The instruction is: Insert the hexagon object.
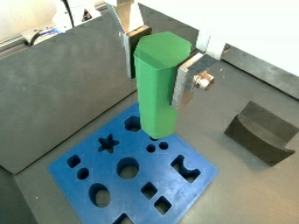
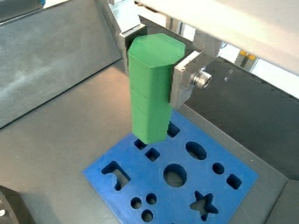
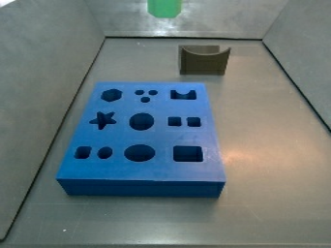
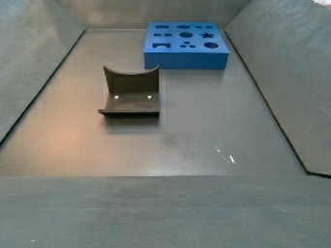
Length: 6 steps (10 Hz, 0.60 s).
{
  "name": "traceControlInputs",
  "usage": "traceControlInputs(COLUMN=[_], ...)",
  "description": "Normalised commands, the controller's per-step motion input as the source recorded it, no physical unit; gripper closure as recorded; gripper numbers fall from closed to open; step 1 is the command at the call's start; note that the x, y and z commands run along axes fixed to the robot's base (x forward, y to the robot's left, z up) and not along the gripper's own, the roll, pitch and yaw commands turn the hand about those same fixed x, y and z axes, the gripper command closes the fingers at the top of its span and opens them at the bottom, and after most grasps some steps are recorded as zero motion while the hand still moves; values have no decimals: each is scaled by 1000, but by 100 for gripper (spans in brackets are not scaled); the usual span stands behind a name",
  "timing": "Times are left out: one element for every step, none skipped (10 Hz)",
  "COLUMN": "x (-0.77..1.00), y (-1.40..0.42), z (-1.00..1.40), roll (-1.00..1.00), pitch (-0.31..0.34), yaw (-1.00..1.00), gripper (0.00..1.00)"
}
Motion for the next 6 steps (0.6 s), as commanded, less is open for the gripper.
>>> traceControlInputs(x=[-403, -334, -351, -360, -471, -560], y=[0, 63, 291, 311, 389, 437], z=[-594, -809, -980, -991, -1000, -1000], roll=[-69, -34, -141, -146, -157, -166], pitch=[-106, -44, 0, 0, 0, 0], yaw=[-823, -909, -820, -806, -706, -629], gripper=[100, 100, 100, 100, 100, 100])
